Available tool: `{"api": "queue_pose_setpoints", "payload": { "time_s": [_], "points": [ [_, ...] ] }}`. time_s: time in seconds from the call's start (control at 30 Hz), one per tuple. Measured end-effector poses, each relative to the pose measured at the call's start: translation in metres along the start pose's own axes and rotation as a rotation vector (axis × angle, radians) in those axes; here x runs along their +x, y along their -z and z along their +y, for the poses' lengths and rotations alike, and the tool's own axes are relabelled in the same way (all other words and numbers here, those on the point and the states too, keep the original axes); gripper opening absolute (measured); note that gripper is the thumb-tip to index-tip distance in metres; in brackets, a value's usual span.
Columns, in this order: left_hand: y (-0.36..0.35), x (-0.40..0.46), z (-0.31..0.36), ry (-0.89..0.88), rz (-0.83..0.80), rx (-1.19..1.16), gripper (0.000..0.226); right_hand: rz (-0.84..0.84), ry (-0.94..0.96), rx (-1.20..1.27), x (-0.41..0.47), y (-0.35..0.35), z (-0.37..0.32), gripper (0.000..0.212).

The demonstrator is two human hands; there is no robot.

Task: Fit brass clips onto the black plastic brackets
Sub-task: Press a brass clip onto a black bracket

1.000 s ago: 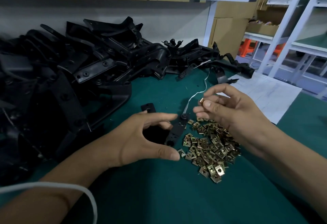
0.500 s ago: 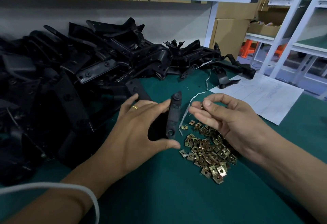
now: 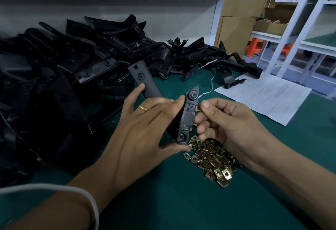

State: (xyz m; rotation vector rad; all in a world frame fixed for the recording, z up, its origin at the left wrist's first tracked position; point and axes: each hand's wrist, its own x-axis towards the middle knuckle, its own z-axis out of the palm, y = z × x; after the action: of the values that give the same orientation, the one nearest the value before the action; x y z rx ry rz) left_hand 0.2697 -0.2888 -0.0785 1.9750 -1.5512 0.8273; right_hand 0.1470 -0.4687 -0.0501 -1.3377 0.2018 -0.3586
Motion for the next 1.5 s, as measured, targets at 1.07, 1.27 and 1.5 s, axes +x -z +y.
{"api": "queue_pose_setpoints", "payload": {
  "time_s": [1.07,1.27,1.5],
  "points": [
    [-0.001,-0.003,0.009,-0.005,0.003,0.074,0.088,0.093,0.209,-0.1,-0.015,-0.02,0.015,0.032],
    [0.003,0.0,0.012,-0.013,0.033,-0.074,0.09,-0.085,0.172,-0.1,-0.014,-0.006,0.003,0.027],
    [0.004,0.008,0.008,0.128,-0.084,0.038,0.095,0.054,0.342,-0.816,0.0,0.016,-0.005,0.018]
  ]
}}
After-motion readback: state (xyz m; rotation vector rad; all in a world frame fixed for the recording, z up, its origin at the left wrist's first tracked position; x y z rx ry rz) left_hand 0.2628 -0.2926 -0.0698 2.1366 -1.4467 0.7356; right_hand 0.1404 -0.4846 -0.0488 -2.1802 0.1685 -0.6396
